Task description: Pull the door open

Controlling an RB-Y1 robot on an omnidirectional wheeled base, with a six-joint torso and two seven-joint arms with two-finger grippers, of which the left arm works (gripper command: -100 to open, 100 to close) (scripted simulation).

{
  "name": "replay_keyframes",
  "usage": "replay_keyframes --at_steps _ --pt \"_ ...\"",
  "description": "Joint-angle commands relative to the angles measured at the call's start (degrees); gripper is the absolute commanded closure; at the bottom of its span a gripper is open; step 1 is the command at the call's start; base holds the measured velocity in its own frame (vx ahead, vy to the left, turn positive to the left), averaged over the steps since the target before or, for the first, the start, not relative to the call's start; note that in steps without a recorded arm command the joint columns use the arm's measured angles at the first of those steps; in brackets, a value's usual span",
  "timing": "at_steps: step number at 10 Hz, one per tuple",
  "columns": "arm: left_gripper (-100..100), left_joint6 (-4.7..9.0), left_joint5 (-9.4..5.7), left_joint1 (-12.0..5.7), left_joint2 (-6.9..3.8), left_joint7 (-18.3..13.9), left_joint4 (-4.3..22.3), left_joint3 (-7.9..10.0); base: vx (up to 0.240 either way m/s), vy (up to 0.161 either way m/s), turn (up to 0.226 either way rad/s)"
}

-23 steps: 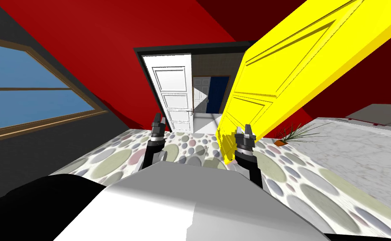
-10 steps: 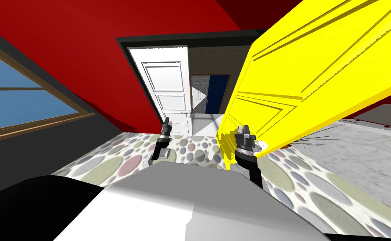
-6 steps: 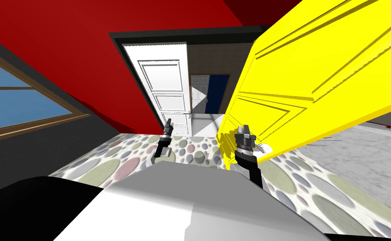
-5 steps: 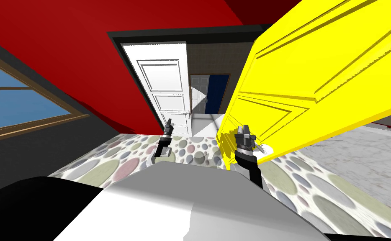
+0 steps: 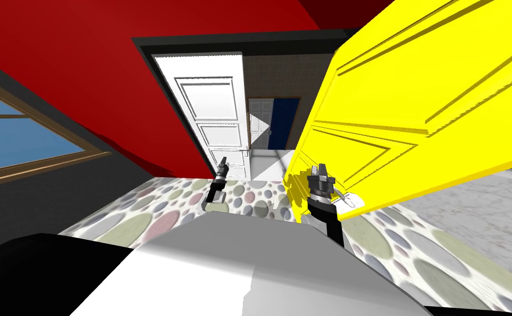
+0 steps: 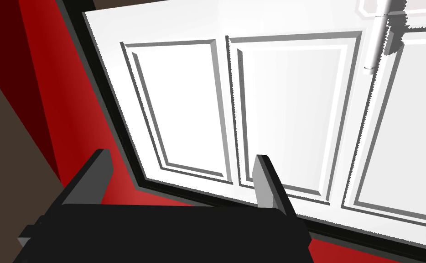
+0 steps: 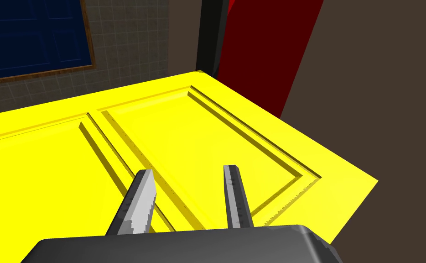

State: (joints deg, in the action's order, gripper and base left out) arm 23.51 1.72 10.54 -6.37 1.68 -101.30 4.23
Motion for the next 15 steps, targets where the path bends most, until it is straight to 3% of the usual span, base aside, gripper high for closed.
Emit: replay_keyframes --at_steps 1,3,4,15 --pt "-100 0.02 -0.43 -0.91 -0.42 -0.51 2.5 0.09 0.09 0.002 -0.026" --pt "-100 -0.26 -0.95 -2.57 -0.93 -1.06 5.58 0.28 0.107 0.016 -0.02" --pt "-100 -0.26 -0.95 -2.57 -0.93 -1.06 5.73 0.28 0.072 0.008 -0.007" --pt "-100 -1.73 -3.71 -11.46 -3.34 -3.98 22.82 1.3 0.093 0.011 -0.02"
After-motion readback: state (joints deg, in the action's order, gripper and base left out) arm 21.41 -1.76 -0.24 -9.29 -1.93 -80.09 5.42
